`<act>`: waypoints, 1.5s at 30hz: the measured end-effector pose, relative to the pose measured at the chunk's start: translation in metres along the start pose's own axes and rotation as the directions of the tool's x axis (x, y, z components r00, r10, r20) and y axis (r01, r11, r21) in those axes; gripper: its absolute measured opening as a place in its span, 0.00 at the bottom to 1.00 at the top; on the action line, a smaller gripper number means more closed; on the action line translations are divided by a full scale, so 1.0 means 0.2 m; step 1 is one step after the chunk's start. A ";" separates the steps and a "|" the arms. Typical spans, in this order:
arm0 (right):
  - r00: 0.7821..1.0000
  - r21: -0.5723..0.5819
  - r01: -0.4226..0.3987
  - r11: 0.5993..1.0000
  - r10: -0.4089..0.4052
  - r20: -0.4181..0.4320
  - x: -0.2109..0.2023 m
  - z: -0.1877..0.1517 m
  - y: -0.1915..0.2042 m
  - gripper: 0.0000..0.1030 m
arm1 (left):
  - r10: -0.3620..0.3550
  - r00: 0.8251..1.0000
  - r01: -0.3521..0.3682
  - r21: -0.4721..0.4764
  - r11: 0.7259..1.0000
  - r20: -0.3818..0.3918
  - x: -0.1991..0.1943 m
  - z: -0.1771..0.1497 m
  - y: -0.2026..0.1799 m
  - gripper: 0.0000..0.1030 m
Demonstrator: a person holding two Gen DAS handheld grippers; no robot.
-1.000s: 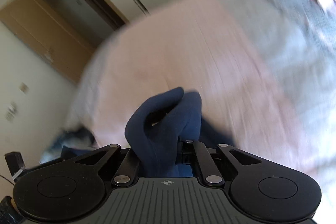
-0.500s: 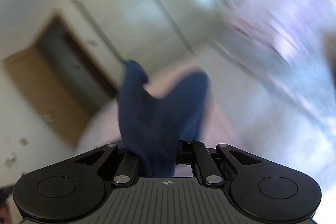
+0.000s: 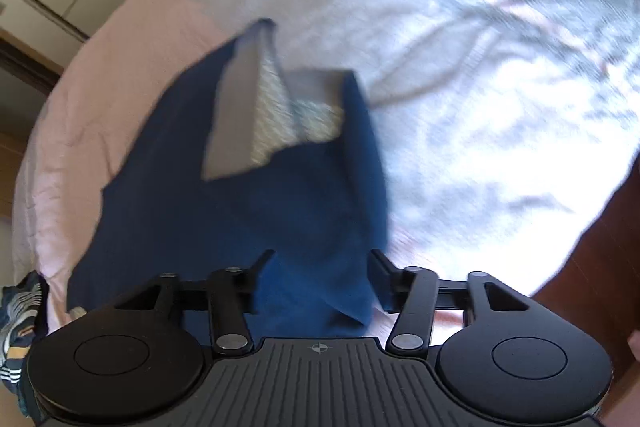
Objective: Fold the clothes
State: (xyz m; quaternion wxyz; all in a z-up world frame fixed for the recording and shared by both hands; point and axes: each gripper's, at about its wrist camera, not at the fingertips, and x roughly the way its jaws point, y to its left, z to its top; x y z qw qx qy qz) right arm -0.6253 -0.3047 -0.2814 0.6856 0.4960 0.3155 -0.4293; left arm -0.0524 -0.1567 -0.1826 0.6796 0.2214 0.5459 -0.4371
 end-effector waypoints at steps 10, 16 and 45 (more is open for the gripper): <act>0.999 -0.142 -0.012 0.990 0.017 0.030 0.09 0.13 0.35 0.54 | -0.040 0.997 0.026 0.184 0.983 0.073 0.16 0.45 -0.01 0.25; 0.998 -0.341 0.046 0.939 -0.055 -0.017 0.27 0.21 0.38 0.58 | -0.085 0.993 0.056 0.317 0.947 0.079 0.28 0.60 -0.27 0.28; 0.979 -0.005 0.175 0.984 -0.174 0.105 0.33 0.72 -0.68 0.00 | -0.288 0.948 0.253 0.873 0.416 -0.137 1.25 1.43 -2.35 0.37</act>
